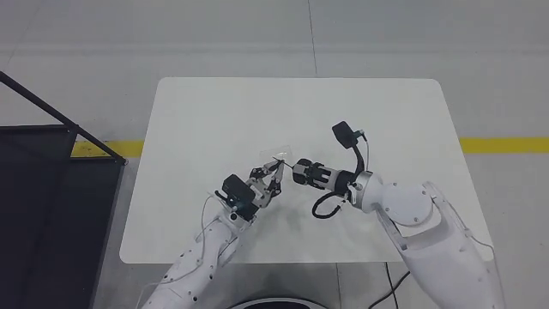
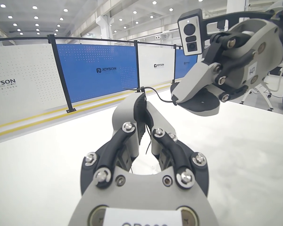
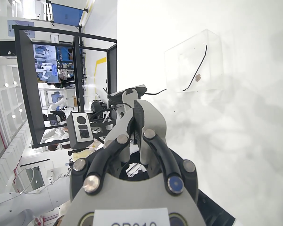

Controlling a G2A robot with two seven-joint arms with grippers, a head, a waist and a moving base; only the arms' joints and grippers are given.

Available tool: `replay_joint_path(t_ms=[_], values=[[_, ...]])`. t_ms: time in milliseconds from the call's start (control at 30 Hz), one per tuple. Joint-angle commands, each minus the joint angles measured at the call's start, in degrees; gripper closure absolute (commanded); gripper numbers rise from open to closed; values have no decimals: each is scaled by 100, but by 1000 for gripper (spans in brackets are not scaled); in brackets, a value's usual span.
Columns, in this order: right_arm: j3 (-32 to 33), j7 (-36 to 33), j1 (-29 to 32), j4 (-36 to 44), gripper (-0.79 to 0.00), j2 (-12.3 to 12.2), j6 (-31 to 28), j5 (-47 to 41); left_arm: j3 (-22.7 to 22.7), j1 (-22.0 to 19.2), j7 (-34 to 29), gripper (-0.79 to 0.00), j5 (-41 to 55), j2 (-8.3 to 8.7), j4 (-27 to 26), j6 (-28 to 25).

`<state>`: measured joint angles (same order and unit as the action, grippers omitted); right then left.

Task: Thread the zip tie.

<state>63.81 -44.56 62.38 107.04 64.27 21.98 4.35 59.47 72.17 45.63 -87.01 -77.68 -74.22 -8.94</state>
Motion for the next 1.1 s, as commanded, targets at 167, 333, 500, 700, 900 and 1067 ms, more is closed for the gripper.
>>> replay_joint_path(t_ms=[167, 333, 500, 700, 900, 1067], values=[[62, 125, 53, 14, 0, 6, -158, -130, -36, -33, 58, 0, -100, -12, 74, 44], [186, 250, 206, 82, 0, -5, -460, -250, -57, -57, 37, 0, -135, -25, 123, 120], [286, 320, 385, 168, 0, -22, -771, -298, -69, -88, -13, 0, -133, -39, 172, 164], [365, 178, 472, 187, 0, -44, -1011, -349, -91, -136, -94, 0, -141, -57, 224, 206], [367, 140, 492, 160, 0, -51, -1112, -335, -139, -162, -93, 0, -256, -67, 246, 212], [314, 122, 447, 132, 0, -46, -1003, -284, -145, -152, 7, 0, -275, -72, 247, 233]])
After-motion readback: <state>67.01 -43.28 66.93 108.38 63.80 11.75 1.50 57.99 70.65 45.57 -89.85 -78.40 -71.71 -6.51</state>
